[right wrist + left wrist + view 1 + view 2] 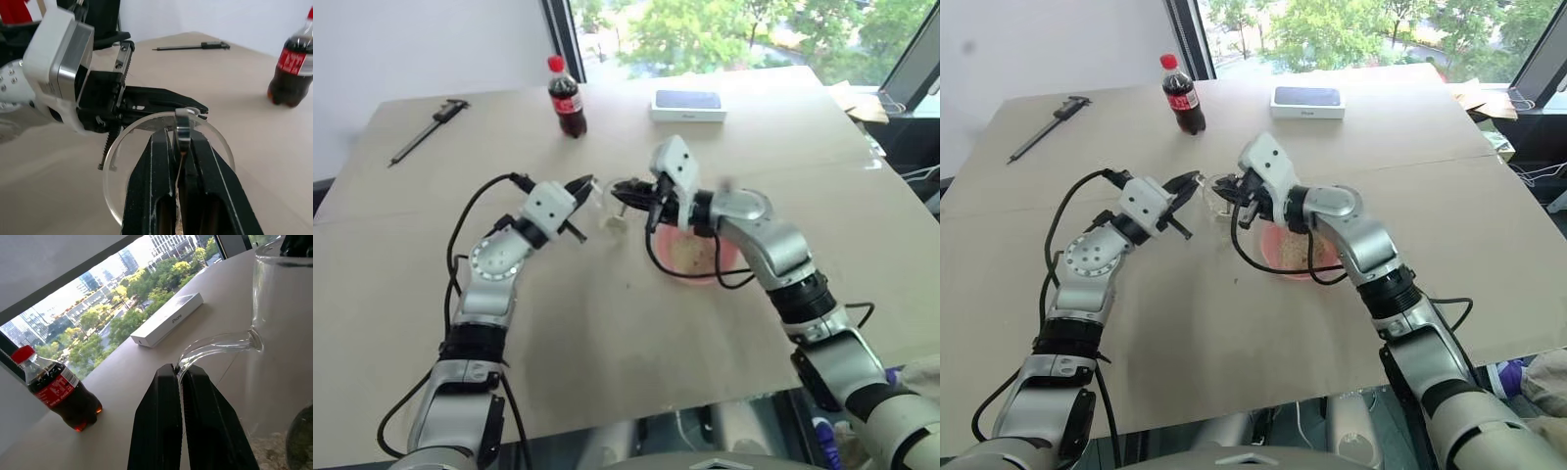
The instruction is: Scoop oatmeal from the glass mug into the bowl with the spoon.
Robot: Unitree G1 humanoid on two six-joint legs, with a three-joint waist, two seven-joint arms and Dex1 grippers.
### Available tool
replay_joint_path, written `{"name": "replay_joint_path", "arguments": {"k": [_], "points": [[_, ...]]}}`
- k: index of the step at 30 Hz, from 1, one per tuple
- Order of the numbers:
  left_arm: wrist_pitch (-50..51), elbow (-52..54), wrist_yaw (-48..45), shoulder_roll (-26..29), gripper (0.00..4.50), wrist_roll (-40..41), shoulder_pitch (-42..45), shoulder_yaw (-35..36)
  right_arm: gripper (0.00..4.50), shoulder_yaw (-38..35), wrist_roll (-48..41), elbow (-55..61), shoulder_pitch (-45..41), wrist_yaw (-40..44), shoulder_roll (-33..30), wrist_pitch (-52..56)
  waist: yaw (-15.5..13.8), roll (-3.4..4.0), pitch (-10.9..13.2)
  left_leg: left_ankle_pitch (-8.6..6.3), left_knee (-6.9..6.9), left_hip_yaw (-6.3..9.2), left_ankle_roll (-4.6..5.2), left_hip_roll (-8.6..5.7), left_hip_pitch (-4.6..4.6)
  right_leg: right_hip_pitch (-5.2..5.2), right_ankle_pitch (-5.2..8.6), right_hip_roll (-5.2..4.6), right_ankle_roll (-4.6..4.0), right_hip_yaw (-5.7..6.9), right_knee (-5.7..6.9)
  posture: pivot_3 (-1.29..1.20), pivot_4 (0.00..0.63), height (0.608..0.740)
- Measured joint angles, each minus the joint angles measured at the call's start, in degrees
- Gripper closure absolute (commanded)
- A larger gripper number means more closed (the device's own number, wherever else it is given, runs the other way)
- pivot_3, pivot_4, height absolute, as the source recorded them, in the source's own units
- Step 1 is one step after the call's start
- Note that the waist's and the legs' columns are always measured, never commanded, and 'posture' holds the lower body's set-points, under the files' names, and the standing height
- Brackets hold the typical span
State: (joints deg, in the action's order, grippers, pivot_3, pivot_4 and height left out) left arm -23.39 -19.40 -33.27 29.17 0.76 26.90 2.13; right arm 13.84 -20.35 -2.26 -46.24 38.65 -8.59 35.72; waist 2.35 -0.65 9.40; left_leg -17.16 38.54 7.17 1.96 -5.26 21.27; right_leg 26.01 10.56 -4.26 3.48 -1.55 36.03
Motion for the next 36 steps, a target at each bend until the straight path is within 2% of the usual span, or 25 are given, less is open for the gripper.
{"name": "replay_joint_path", "arguments": {"k": [8,18,20,25,28,36], "points": [[-1.48,-1.50,1.40,-1.21,4.45,-0.03,0.21,-0.16,4.50,-17.04,-10.37,-0.10,-2.98,-15.59,8.71,20.56,0.02,0.00,0.00,0.01,0.05,-0.02,-0.02,0.00,-0.01,0.05,0.00,0.00,-0.01,-0.04,0.22,0.00,0.150,0.740],[-2.26,-3.64,3.06,-3.63,4.45,-1.24,1.84,-0.75,4.50,-35.81,-21.29,0.36,-8.48,-31.90,12.00,37.23,0.01,0.01,0.00,0.02,0.15,-0.06,-0.02,-0.03,-0.01,0.10,0.00,-0.03,-0.01,-0.09,0.44,0.00,0.150,0.740],[-2.32,-3.85,3.28,-3.87,4.45,-1.39,2.04,-0.94,4.50,-37.27,-22.13,0.52,-8.71,-33.20,12.08,38.32,0.02,0.01,-0.01,0.02,0.17,-0.06,-0.02,-0.03,0.00,0.11,0.00,-0.04,-0.01,-0.09,0.47,0.00,0.150,0.740],[-3.37,-7.27,4.77,-6.05,4.45,-2.57,4.89,-2.19,4.50,-47.53,-26.85,0.87,-10.90,-41.78,12.32,43.75,-0.05,0.01,0.00,0.02,0.33,-0.07,-0.02,-0.07,0.05,0.14,0.00,-0.09,-0.01,-0.10,0.62,0.00,0.150,0.740],[-3.68,-9.31,5.39,-6.74,4.45,-3.19,6.55,-2.68,4.50,-51.32,-28.98,1.05,-11.66,-45.21,12.23,45.41,0.03,0.01,0.00,0.02,0.38,-0.11,-0.02,-0.07,0.05,0.17,0.00,-0.10,-0.01,-0.14,0.71,0.00,0.150,0.740],[-5.75,-13.40,5.89,-7.58,4.45,-3.95,8.91,-2.97,4.50,-57.15,-34.32,1.22,-12.43,-52.47,12.32,46.53,0.07,0.01,0.00,0.02,0.43,-0.16,-0.01,-0.07,0.07,0.22,0.00,-0.10,0.00,-0.20,0.78,0.00,0.150,0.740]]}}
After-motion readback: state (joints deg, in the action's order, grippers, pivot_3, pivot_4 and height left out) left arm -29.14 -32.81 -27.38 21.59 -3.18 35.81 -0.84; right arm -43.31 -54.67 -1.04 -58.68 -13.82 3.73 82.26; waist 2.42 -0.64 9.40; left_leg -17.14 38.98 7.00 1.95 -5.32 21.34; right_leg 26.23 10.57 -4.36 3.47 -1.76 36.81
